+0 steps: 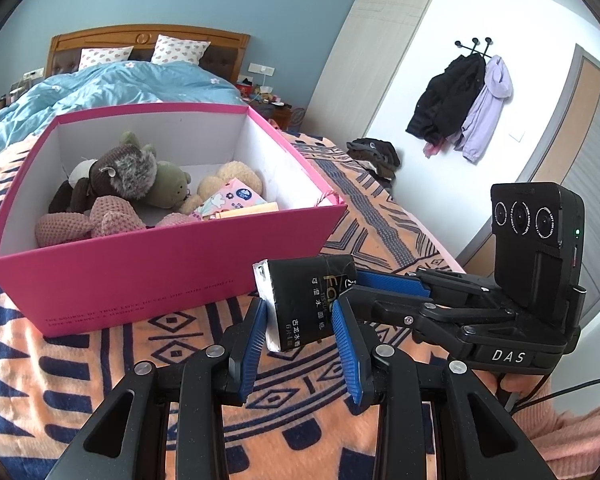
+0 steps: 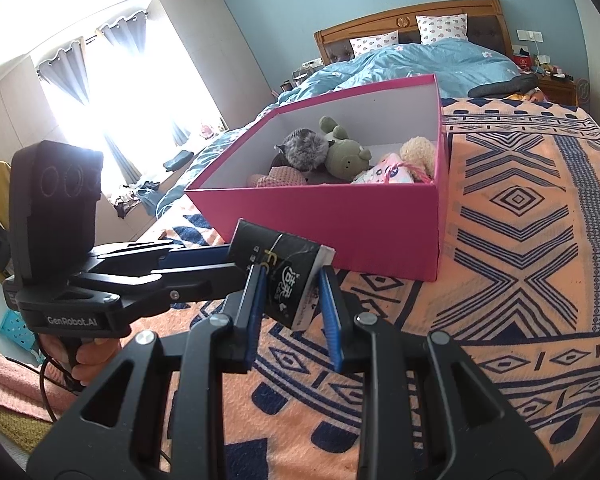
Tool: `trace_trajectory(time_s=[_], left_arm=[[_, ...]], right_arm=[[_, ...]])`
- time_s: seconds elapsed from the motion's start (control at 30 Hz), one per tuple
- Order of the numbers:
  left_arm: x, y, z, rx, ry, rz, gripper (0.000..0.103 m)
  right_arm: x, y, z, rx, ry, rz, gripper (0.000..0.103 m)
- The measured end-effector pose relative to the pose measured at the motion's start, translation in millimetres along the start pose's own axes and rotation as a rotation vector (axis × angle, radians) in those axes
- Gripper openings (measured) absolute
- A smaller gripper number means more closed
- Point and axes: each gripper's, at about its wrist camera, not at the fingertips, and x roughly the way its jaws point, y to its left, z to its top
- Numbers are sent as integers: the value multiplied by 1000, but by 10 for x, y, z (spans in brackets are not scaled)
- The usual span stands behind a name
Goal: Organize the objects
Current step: 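Carry the black tissue pack over the pink box with the right gripper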
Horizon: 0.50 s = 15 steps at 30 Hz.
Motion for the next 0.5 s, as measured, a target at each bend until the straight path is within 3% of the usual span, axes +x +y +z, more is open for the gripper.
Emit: trace_trajectory(time_s=[0.5], left_arm=[[5, 11, 83, 2, -10, -6, 33]], right_arm=[[-45, 5, 94, -18, -20, -3, 30]])
